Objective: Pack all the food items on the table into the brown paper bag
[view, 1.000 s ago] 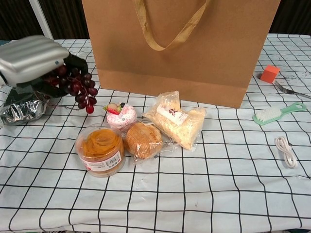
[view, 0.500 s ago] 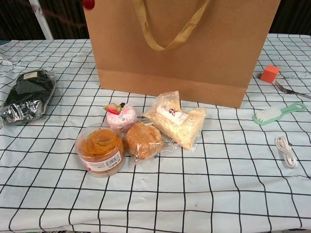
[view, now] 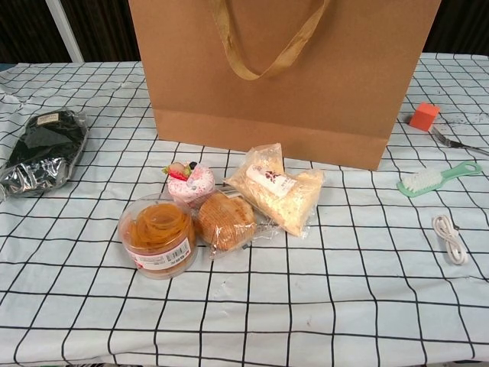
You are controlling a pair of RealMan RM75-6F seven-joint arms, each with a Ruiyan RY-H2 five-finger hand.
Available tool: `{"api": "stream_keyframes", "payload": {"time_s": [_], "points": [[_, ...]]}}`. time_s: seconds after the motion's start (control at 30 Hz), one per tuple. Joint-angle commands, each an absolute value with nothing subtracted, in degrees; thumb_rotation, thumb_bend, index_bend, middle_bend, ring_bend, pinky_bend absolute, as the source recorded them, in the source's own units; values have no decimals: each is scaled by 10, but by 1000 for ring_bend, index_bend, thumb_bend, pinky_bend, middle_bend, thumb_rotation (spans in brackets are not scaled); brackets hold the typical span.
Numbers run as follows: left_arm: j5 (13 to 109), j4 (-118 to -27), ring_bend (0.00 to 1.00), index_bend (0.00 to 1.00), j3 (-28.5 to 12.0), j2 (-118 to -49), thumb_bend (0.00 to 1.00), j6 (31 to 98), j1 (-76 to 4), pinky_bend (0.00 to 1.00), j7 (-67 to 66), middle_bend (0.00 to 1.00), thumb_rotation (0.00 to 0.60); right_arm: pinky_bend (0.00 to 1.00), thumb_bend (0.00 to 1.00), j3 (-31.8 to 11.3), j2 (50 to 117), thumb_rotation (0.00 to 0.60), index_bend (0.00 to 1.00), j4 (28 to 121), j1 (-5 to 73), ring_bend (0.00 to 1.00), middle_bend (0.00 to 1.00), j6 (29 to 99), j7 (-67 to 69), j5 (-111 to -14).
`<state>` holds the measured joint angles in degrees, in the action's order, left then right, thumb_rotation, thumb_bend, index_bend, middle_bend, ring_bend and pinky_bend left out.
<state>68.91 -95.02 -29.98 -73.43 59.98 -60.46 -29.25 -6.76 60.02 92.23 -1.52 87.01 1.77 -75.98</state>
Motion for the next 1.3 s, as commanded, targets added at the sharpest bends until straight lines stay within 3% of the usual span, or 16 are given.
{"api": "stream_keyframes", "payload": {"time_s": [0.03, 0.27, 0.53, 0.67, 0.8, 0.93, 1.3], "points": [[670, -861, 474, 517, -310, -794, 505, 579, -662, 547, -294, 589, 600, 194, 219, -70, 600, 600, 10, 921, -17, 180, 100, 871, 14, -754], [657, -748, 468, 514, -298, -852, 495, 550, -702, 547, -249, 582, 600, 194, 219, -70, 604, 600, 10, 915, -15, 180, 100, 862, 3, -747], [658, -685, 459, 508, -281, -890, 479, 529, -729, 547, -218, 572, 600, 194, 218, -73, 605, 600, 10, 913, -16, 180, 100, 863, 1, -742], [661, -680, 410, 457, -269, -894, 346, 526, -733, 529, -220, 517, 600, 194, 218, -77, 604, 600, 10, 911, -18, 180, 100, 865, 5, -738], [624, -692, 209, 301, -262, -885, 101, 505, -734, 402, -261, 316, 600, 195, 219, -78, 602, 600, 10, 911, -20, 180, 100, 867, 10, -738], [567, -725, 5, 222, -264, -871, 2, 499, -735, 201, -315, 153, 600, 195, 218, -81, 601, 600, 10, 910, -21, 180, 100, 869, 15, -735], [554, -863, 8, 202, -277, -806, 0, 582, -706, 173, -353, 148, 600, 194, 219, -83, 599, 600, 10, 909, -24, 180, 100, 871, 19, -734]]}}
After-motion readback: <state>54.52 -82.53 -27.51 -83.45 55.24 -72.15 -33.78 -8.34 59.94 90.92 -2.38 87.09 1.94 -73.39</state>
